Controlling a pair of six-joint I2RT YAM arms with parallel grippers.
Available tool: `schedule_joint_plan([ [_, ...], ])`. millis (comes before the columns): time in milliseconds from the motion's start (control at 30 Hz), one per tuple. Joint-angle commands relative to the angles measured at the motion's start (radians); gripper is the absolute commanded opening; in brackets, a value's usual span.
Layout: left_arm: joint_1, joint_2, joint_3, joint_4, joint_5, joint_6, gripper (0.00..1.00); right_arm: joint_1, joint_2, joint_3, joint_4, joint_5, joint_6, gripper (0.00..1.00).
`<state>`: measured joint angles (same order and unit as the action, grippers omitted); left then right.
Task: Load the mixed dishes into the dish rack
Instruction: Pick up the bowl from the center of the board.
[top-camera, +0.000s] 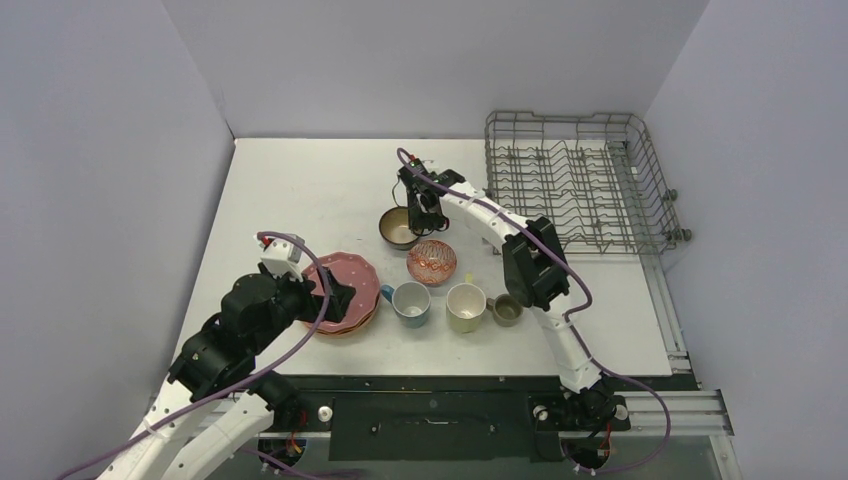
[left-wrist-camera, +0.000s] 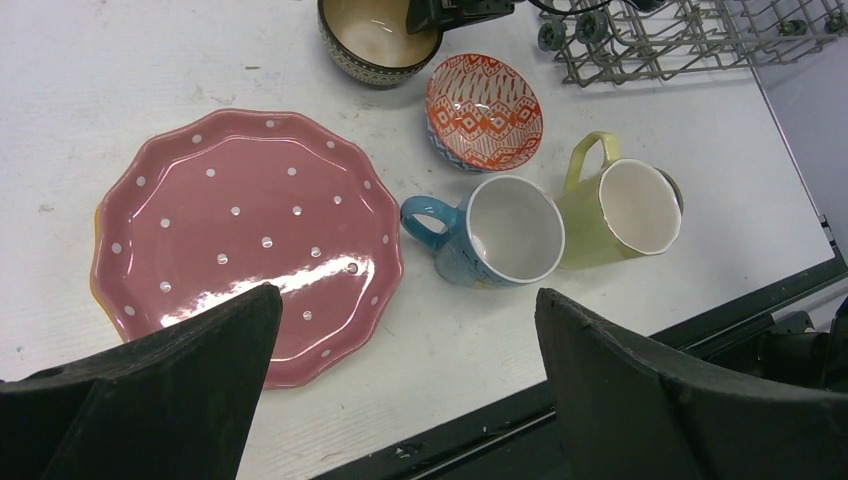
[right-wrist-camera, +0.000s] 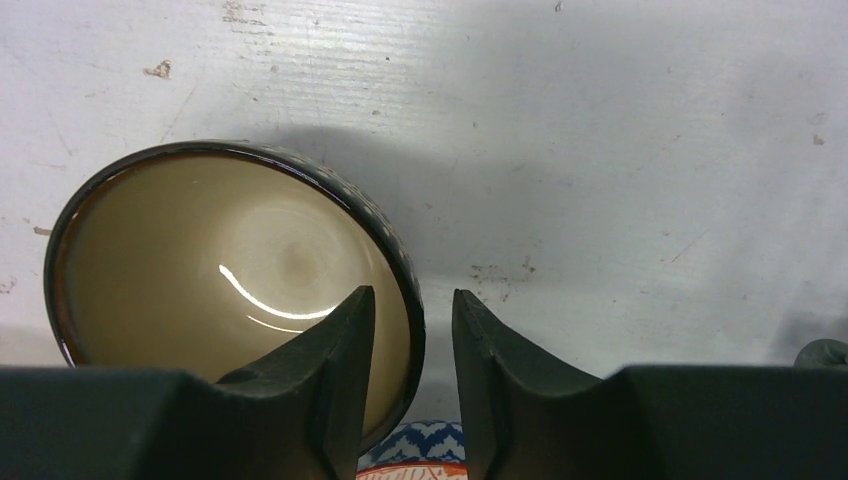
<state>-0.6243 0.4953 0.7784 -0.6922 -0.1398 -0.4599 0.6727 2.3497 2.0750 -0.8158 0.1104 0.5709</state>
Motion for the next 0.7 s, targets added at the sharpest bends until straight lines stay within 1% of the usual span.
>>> schedule_joint_plan([
  [0, 0.015, 0.005, 0.003, 0.052, 0.027, 0.015, 0.96, -0.008, 0.0, 0.043, 0.017, -0.013, 0.013, 0.29],
  [33, 0.018, 0.005, 0.003, 0.053, 0.029, 0.015, 0.96, -0.008, 0.002, 0.044, 0.017, -0.017, 0.013, 0.25],
  [167, 0.021, 0.003, 0.002, 0.054, 0.03, 0.015, 0.96, -0.008, 0.002, 0.047, 0.018, -0.02, 0.013, 0.16],
  [300, 0.021, 0.005, 0.002, 0.053, 0.031, 0.015, 0.96, -0.008, -0.001, 0.048, 0.022, -0.025, 0.016, 0.01],
  [667, 0.023, 0.007, 0.002, 0.054, 0.031, 0.016, 0.96, -0.009, -0.05, 0.024, 0.044, -0.024, 0.029, 0.0],
])
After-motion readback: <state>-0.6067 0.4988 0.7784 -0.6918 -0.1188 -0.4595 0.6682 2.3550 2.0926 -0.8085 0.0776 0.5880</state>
